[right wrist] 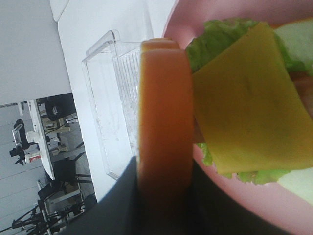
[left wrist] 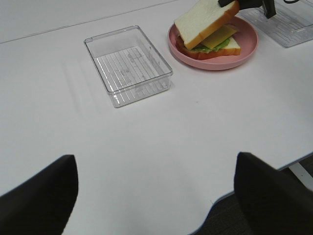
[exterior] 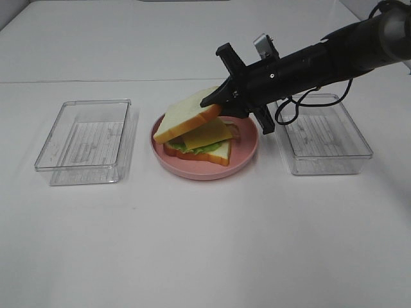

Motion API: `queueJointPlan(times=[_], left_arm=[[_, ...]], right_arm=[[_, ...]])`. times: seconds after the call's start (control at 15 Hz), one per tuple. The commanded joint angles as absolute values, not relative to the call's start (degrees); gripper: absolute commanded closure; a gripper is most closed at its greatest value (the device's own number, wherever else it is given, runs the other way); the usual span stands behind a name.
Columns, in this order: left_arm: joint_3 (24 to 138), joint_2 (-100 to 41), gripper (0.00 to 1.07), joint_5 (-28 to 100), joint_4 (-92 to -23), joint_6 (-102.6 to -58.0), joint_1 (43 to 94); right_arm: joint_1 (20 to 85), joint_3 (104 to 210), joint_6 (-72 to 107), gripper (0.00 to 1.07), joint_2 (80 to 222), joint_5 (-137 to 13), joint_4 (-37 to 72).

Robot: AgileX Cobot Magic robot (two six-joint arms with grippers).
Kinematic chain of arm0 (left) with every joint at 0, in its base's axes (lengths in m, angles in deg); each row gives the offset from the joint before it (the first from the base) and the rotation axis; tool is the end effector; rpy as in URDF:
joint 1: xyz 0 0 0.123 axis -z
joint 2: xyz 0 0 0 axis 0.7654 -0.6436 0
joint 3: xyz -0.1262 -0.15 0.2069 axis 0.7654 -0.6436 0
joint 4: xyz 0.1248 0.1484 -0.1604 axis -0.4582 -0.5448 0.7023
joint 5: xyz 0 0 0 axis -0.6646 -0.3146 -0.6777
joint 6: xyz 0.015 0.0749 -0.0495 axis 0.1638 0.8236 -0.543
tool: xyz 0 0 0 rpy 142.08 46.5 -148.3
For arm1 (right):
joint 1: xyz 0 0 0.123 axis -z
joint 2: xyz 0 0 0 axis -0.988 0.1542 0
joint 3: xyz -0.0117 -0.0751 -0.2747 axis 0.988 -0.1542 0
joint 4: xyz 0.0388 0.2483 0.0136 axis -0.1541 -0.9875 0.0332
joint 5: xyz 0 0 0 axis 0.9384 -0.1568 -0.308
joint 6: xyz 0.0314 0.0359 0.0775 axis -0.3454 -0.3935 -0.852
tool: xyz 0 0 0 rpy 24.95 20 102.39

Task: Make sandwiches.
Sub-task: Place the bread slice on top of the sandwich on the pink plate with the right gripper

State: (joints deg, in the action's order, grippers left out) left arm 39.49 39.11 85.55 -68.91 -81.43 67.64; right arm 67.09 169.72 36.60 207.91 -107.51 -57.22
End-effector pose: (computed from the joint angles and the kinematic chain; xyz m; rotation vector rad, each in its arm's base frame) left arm -0.0067 -0.0025 0.2778 0.3625 2.0056 -0.2333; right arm 0.4159 0.1646 0.1300 0.4395 2.6300 1.2843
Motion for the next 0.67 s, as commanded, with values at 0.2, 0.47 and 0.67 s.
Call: queueJointPlan(times=[0.2, 0.47, 0.67], left_arm=[[39.4, 39.6, 0.24, 85.0, -68.6, -81.6, 67.6], [39.4, 39.6, 0.24, 85.0, -68.6, -81.6, 67.6], [39.4, 39.6, 0.24, 85.0, -68.6, -81.6, 67.6]], right_arm=[[67.0, 169.5, 37.7, 1.07, 208.4, -105.6, -56.4], [67.0, 169.5, 37.7, 0.68, 208.3, -105.7, -54.1], [67.0, 169.5, 38.2, 0.29, 207.5, -106.3, -51.7]])
